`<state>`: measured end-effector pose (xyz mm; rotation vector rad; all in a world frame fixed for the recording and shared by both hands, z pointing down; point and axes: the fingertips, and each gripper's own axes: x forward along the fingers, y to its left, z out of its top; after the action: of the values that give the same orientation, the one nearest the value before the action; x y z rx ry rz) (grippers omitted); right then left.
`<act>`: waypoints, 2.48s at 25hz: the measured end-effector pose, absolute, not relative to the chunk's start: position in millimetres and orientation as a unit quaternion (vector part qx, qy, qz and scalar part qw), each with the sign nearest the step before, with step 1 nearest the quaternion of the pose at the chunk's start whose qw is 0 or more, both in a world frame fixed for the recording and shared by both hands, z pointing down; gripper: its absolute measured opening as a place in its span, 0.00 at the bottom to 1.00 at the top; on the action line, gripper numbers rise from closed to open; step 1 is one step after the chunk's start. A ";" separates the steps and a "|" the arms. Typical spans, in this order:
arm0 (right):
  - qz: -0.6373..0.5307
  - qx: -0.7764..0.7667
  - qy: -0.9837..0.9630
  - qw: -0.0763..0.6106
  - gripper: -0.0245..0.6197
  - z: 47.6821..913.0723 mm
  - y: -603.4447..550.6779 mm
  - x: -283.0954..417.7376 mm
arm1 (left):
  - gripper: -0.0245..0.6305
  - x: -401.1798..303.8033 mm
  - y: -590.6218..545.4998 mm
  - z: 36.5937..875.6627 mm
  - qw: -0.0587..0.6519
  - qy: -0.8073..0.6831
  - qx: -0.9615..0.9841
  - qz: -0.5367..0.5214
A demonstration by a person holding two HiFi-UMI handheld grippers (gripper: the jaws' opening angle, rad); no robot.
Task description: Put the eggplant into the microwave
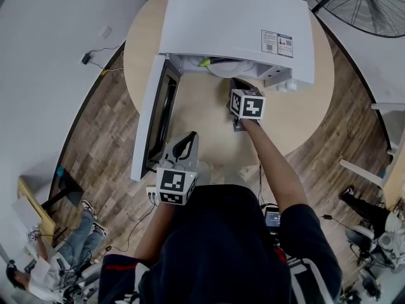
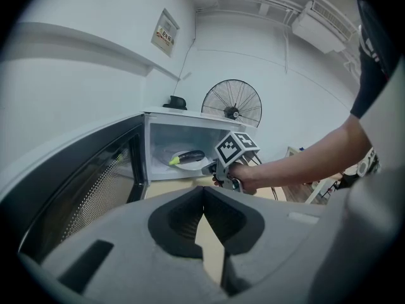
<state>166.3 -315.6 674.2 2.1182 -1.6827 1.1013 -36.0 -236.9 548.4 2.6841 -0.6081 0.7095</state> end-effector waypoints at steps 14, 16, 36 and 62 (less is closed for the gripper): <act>0.370 0.725 -0.569 0.117 0.06 673.9 -336.8 179.5 | 0.06 -39.6 -239.6 551.5 0.153 -0.221 0.930 0.253; 0.369 0.725 -0.570 0.117 0.06 673.0 -339.3 179.5 | 0.06 -40.2 -239.9 551.8 0.153 -0.221 0.929 0.254; 0.368 0.703 -0.596 0.123 0.06 655.5 -310.2 163.2 | 0.06 -37.5 -246.5 535.6 0.132 -0.225 0.935 0.240; 0.172 0.698 -0.692 0.072 0.06 436.3 -223.0 112.5 | 0.06 -19.4 -251.8 442.2 0.030 -0.242 0.956 0.164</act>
<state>112.5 -223.0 436.3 2.0964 -2.0794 0.5174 -19.4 -251.8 442.2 2.9471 -0.7471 0.5071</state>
